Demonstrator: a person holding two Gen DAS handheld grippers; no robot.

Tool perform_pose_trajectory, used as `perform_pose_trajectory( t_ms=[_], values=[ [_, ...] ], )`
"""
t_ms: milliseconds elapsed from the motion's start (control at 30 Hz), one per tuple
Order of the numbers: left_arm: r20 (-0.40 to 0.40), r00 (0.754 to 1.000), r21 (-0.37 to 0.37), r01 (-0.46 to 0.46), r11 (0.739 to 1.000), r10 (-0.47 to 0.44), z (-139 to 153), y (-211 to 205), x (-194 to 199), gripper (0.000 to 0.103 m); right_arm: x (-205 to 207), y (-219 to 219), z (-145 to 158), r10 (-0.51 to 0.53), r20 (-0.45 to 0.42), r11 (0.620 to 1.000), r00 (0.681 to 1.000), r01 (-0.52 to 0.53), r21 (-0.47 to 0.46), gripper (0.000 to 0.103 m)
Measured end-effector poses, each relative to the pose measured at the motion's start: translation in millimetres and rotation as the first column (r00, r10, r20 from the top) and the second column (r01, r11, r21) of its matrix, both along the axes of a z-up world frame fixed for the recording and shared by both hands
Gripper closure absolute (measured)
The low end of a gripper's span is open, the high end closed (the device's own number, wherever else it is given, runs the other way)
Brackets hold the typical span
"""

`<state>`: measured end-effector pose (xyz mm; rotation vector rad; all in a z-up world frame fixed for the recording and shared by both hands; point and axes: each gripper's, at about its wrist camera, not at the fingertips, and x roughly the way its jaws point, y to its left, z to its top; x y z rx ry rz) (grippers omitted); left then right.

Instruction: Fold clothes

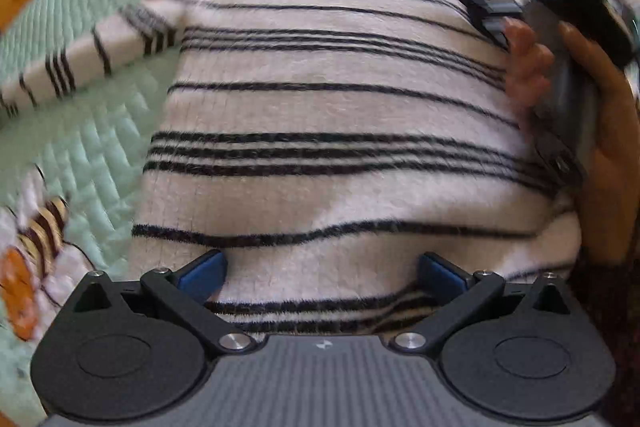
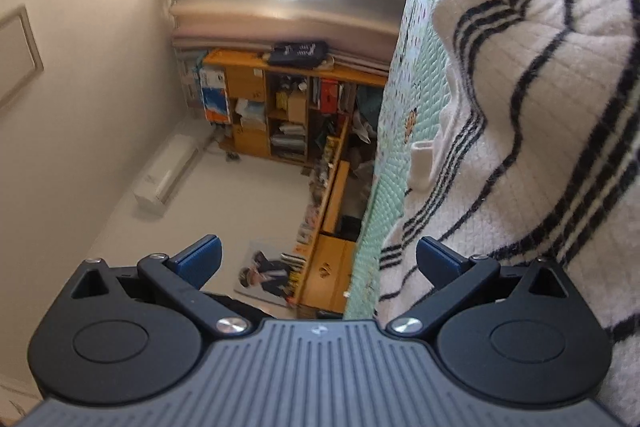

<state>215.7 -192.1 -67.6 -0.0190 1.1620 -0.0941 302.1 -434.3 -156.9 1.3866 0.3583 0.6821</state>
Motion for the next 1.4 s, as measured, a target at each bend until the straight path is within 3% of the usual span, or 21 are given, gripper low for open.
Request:
perform_pose_trajectory(
  t_ms=[100,433,600,700,833,933,1067,1133,1167,1267,1333,1400],
  values=[
    [0.004,1.000,-0.003,0.022,1.000,-0.022,-1.4,2.6,-2.1,0.001,-0.9,-0.6,-3.1,-0.005,-0.001,1.000,1.000,0.005,0.026,0.000],
    [0.031,0.998,-0.070,0.061,0.996,-0.059,-0.5,16.2,-8.7,0.001,-1.8,7.9,10.3,0.004,0.011,0.997,1.000,-0.003,-0.077,0.000],
    [0.050,0.998,-0.172,0.057,0.983,-0.049,0.1,33.4,-10.3,0.001,-7.4,18.4,32.4,-0.016,0.060,0.968,0.998,0.031,-0.248,0.000],
    [0.044,0.999,-0.250,0.039,0.968,-0.028,0.1,45.8,-8.2,0.001,-4.1,26.5,33.1,0.006,0.040,0.945,0.999,0.008,-0.327,0.000],
    [0.043,0.999,-0.282,0.038,0.959,-0.027,0.3,48.9,-8.0,0.001,-5.9,35.8,39.8,0.012,0.051,0.910,0.999,0.010,-0.414,0.000],
    [0.049,0.999,-0.308,0.037,0.951,-0.023,-0.5,52.8,-7.7,0.001,-8.5,34.7,42.9,-0.008,0.079,0.911,0.997,0.040,-0.410,0.000],
    [0.043,0.999,-0.367,0.017,0.930,-0.001,-2.2,62.6,-5.6,0.001,-24.9,24.7,61.2,-0.070,0.225,0.921,0.972,0.150,-0.359,0.000],
    [0.037,0.999,-0.401,-0.011,0.916,0.028,-3.5,67.9,-4.1,0.001,-23.0,21.0,65.2,-0.080,0.254,0.920,0.964,0.170,-0.353,0.000],
    [0.034,0.999,-0.417,-0.024,0.908,0.043,-4.2,70.6,-3.4,0.001,-18.8,20.8,62.3,-0.078,0.219,0.917,0.973,0.156,-0.368,0.000],
    [0.027,0.996,-0.448,-0.061,0.892,0.082,-5.6,74.2,-2.6,0.001,6.3,25.5,45.3,-0.040,-0.051,0.878,0.998,0.011,-0.478,0.003],
    [0.036,0.996,-0.441,-0.056,0.896,0.080,-5.1,72.2,-3.5,0.001,2.3,24.8,52.9,-0.035,-0.042,0.886,0.999,0.012,-0.464,0.002],
    [0.051,0.996,-0.435,-0.041,0.899,0.071,-5.4,71.5,-5.2,0.001,-13.5,18.4,71.9,-0.006,0.050,0.955,0.999,0.021,-0.295,0.000]
  ],
)
